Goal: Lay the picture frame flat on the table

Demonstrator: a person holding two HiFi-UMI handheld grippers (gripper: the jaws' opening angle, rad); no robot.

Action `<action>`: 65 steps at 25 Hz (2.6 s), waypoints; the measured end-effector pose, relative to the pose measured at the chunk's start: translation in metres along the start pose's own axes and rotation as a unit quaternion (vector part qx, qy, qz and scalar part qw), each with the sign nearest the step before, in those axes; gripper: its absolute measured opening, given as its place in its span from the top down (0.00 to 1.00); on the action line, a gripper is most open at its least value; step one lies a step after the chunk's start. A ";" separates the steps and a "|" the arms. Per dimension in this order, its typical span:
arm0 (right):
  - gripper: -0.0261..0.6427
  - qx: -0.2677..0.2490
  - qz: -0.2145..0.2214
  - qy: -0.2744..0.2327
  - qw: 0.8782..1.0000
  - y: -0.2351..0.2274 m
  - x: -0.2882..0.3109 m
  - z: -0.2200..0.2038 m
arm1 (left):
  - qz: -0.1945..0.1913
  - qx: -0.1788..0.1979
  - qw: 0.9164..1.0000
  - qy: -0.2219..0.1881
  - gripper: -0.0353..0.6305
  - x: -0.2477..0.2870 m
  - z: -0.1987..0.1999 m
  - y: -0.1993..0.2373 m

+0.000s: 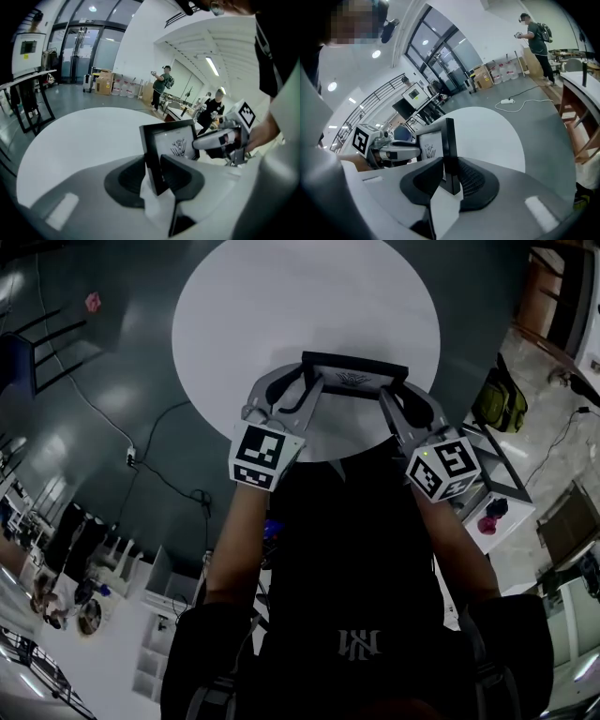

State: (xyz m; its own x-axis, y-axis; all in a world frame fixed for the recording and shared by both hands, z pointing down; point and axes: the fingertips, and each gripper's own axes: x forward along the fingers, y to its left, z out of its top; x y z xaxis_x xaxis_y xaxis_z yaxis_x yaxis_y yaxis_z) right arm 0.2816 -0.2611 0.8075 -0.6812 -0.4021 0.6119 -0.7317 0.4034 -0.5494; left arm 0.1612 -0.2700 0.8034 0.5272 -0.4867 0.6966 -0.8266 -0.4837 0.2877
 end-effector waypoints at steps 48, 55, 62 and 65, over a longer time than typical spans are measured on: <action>0.75 -0.188 -0.119 0.029 0.974 -0.032 0.035 -0.003 | 0.131 0.052 0.990 0.002 0.77 0.029 -0.016 0.014; 0.74 -0.194 -0.120 0.032 0.973 -0.026 0.030 -0.001 | 0.128 0.025 0.991 -0.008 0.74 0.021 -0.014 0.016; 0.75 -0.211 -0.086 -0.005 0.974 0.019 0.006 0.046 | 0.115 -0.019 0.992 -0.045 0.74 -0.028 0.023 0.019; 0.81 -0.229 -0.034 -0.028 0.972 0.062 -0.017 0.076 | 0.087 -0.012 0.993 -0.080 0.82 -0.067 0.062 0.004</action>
State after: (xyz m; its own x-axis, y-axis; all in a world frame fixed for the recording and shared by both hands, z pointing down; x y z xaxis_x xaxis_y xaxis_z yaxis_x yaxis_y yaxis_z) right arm 0.2455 -0.2918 0.7200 -0.6407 -0.4802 0.5992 -0.6961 0.6926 -0.1892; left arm 0.1344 -0.2839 0.7171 0.3983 -0.6714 0.6249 -0.9116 -0.3651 0.1888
